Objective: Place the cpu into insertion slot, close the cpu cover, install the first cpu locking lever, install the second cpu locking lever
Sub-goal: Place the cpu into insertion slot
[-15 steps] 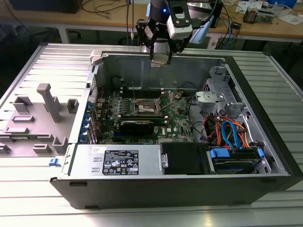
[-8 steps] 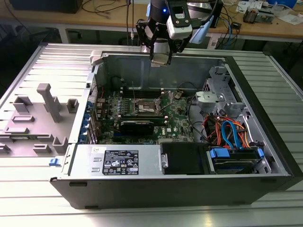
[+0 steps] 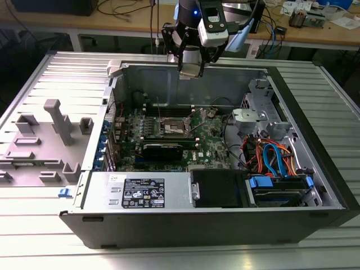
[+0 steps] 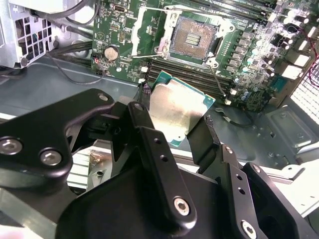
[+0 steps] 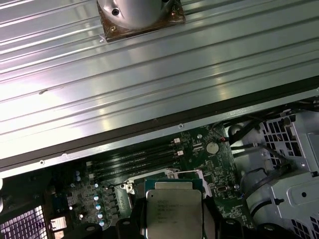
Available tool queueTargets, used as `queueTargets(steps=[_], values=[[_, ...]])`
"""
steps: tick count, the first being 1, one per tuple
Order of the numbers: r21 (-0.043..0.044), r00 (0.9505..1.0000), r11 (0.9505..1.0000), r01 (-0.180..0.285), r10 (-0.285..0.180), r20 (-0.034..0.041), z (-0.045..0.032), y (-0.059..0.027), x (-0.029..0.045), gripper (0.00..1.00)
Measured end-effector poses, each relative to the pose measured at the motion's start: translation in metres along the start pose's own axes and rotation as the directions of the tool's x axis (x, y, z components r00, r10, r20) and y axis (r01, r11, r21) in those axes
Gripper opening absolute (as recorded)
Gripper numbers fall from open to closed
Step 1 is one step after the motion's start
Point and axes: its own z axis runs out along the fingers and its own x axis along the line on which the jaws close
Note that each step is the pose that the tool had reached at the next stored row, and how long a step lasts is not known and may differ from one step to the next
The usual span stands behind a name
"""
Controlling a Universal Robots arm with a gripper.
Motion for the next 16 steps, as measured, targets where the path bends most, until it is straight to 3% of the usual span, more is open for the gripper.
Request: queueTargets(steps=[16], values=[[-0.0005, 0.9998, 0.9998, -0.022, 0.022, 0.002, 0.0002, 0.0, 0.0, 0.55]])
